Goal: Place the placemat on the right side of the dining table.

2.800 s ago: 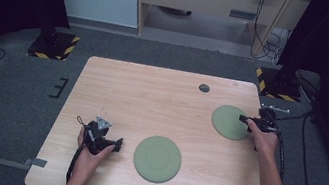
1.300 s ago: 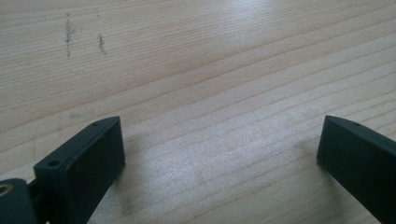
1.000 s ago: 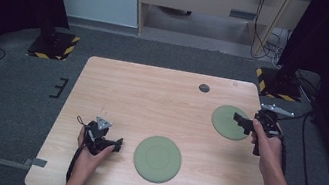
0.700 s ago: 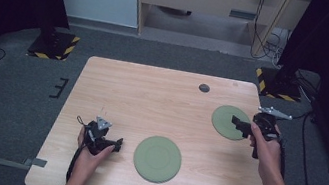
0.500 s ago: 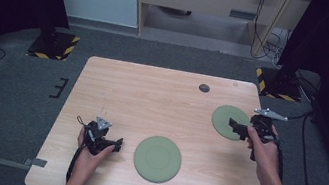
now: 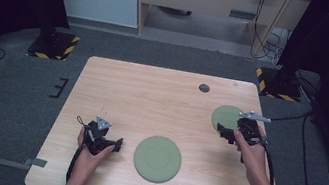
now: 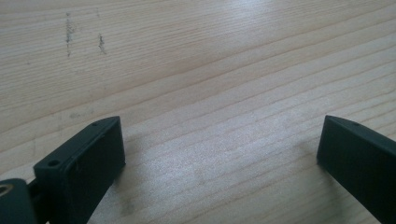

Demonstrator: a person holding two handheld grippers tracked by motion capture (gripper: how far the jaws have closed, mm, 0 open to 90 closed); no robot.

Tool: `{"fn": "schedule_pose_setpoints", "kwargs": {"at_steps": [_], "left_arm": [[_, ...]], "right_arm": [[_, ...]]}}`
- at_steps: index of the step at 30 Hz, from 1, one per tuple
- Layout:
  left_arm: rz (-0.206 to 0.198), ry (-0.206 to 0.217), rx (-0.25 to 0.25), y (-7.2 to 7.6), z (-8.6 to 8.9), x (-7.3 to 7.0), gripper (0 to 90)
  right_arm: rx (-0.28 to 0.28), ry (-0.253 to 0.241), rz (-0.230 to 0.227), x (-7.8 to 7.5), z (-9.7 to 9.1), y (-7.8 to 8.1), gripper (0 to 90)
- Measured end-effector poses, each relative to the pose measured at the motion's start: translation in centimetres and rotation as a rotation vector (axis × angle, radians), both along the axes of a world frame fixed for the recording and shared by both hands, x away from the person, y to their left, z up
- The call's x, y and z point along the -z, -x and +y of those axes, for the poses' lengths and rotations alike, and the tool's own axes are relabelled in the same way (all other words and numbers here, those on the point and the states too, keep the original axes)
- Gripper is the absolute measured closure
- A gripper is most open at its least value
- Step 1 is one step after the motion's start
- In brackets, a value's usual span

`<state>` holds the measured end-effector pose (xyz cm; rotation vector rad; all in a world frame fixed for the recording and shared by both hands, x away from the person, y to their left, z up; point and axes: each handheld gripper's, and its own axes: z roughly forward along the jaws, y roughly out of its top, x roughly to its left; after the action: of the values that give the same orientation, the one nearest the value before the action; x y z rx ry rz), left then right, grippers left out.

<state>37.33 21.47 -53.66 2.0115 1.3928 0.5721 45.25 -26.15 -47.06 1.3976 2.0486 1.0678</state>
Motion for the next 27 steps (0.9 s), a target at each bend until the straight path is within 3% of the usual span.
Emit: {"fn": "schedule_pose_setpoints", "kwargs": {"at_steps": [27], "left_arm": [[0.000,0.000,0.001,0.0,0.0,0.0,0.3]], "right_arm": [[-0.061,0.013,0.033,1.7,2.3,1.0,7.1]]}}
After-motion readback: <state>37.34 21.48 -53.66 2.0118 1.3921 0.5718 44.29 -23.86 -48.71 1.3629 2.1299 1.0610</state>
